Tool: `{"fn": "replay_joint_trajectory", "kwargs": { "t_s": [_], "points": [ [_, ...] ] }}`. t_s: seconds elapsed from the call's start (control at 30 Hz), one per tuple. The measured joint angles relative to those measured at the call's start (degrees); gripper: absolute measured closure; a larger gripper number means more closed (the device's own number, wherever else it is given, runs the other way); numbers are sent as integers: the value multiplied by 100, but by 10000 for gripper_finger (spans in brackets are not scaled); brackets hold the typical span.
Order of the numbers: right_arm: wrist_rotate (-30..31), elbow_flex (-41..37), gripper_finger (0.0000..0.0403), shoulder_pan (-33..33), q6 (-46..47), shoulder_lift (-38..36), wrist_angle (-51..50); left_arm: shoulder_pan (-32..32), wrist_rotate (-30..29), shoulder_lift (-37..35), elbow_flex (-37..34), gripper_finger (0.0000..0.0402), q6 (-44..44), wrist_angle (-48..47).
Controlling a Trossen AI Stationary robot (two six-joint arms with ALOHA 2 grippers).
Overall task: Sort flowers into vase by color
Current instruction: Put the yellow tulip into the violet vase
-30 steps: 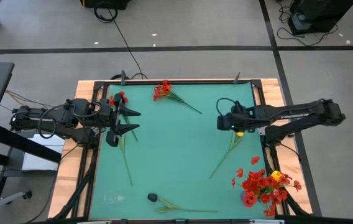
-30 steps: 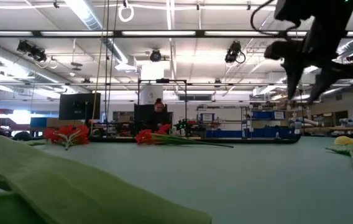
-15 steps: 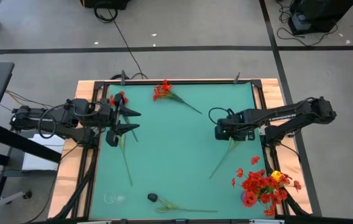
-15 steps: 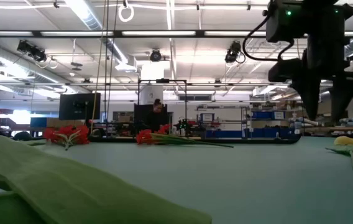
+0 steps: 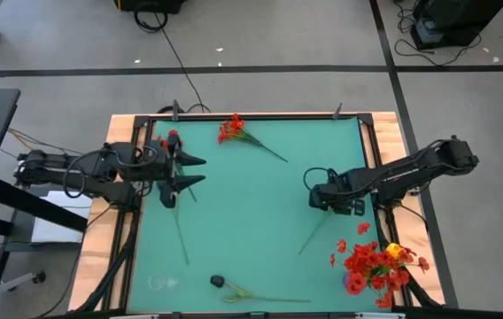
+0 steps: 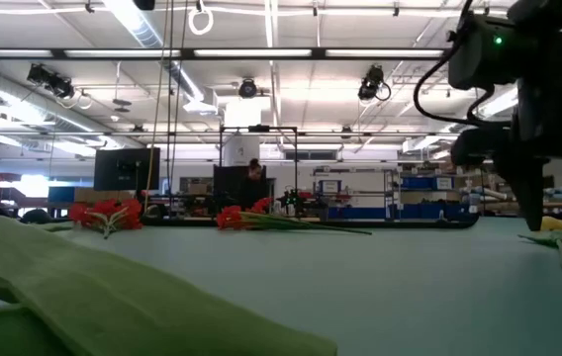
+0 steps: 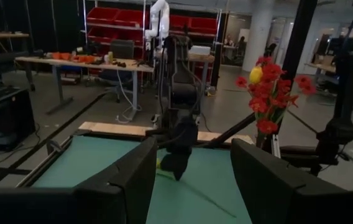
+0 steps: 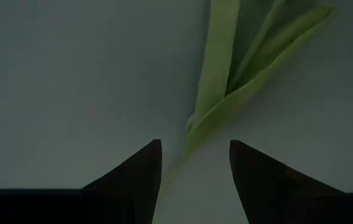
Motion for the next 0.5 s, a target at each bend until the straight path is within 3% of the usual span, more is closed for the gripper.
{"fn": "replay_joint_trajectory", "kwargs": {
  "t_s": [0.23, 0.5],
  "points": [
    [42, -362, 234, -9, 253, -3, 73, 10, -2, 7, 0, 189, -61, 3],
    [226, -424, 334, -7, 72, -15, 134, 10, -2, 24, 0, 189, -61, 4]
  ]
}}
